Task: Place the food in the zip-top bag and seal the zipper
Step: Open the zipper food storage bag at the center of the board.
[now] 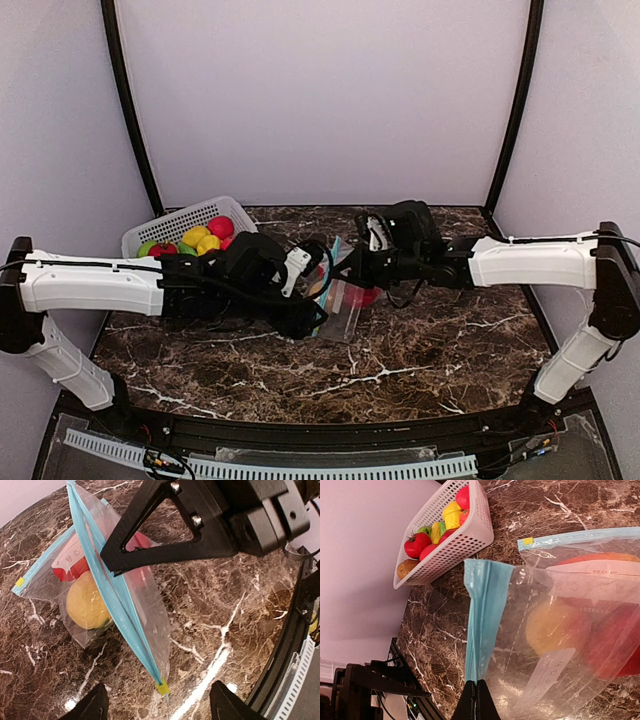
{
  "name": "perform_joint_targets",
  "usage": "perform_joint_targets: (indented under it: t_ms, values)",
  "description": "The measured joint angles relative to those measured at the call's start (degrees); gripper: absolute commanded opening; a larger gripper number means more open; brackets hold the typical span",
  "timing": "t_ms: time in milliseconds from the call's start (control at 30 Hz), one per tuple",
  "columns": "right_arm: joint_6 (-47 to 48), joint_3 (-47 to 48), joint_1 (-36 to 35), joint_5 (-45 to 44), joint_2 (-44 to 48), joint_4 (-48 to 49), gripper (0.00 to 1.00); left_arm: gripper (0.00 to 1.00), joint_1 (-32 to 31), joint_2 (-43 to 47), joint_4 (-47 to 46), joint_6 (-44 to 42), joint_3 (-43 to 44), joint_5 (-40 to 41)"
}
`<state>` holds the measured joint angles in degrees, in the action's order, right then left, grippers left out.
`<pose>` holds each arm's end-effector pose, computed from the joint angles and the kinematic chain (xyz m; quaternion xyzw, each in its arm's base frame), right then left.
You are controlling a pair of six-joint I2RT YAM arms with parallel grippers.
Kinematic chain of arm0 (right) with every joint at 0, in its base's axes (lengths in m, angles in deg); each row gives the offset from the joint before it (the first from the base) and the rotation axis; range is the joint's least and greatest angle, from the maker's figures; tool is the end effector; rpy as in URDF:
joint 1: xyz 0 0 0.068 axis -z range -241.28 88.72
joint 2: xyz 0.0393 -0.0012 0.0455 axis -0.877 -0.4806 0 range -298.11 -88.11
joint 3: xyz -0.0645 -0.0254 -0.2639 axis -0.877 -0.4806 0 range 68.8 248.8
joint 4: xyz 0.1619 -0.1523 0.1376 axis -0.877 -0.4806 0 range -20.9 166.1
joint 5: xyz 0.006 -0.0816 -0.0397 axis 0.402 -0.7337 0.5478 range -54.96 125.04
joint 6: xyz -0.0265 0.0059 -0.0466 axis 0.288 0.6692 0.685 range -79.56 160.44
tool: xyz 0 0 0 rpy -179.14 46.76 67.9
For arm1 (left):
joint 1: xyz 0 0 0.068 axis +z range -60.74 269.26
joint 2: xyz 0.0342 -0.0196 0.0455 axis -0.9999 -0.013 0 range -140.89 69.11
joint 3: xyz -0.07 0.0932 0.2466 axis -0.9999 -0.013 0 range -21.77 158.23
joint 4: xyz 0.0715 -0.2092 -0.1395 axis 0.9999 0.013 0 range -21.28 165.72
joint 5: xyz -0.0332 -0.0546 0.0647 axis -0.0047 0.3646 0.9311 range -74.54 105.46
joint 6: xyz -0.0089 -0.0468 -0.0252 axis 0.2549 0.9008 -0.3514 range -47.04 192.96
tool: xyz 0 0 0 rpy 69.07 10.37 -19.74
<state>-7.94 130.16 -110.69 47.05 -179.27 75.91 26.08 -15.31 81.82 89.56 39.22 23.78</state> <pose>0.2299 0.2797 0.2534 -0.0601 0.8607 0.4344 0.2587 0.1539 -0.2929 0.2688 0.3221 0.8311 -0.2381 0.3858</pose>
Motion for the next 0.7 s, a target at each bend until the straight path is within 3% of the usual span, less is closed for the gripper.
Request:
perform_joint_targets:
  t_ms: [433,700]
  values:
    - [10.51,-3.54,-0.07,6.08,8.13,4.09,0.00,0.61,7.45,2.03,-11.91,11.56,-2.03,-11.17]
    - [13.55,-3.76,-0.15,6.67,9.31,3.89,0.00,0.57,7.89,1.84,-17.35,14.80,-2.21,-13.51]
